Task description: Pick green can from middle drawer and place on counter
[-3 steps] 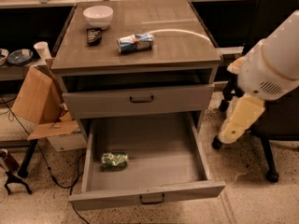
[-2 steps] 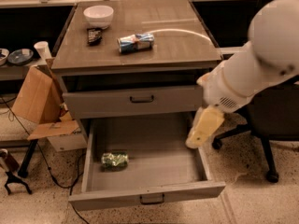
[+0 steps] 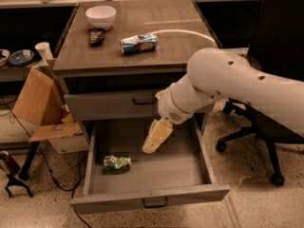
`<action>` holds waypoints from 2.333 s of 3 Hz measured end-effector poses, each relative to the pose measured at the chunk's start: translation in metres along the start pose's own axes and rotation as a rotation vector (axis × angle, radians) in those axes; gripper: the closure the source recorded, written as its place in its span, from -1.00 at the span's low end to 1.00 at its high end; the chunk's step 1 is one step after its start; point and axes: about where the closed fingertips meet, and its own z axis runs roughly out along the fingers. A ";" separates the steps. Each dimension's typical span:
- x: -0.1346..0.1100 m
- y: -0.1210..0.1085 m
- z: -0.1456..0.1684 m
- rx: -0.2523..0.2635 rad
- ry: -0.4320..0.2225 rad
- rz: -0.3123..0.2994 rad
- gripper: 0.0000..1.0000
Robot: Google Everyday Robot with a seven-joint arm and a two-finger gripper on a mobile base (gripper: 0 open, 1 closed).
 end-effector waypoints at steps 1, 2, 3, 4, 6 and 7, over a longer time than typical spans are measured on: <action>-0.006 0.008 0.065 -0.089 -0.019 0.003 -1.00; 0.000 0.024 0.114 -0.166 -0.026 0.026 -1.00; 0.000 0.024 0.114 -0.166 -0.026 0.026 -1.00; 0.003 0.023 0.114 -0.160 -0.046 0.041 -1.00; -0.004 -0.002 0.197 -0.219 -0.180 -0.010 -1.00; -0.014 -0.012 0.261 -0.288 -0.225 -0.029 -1.00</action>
Offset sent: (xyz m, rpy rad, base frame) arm -0.0053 0.0908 -0.1458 0.0763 0.2243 0.0956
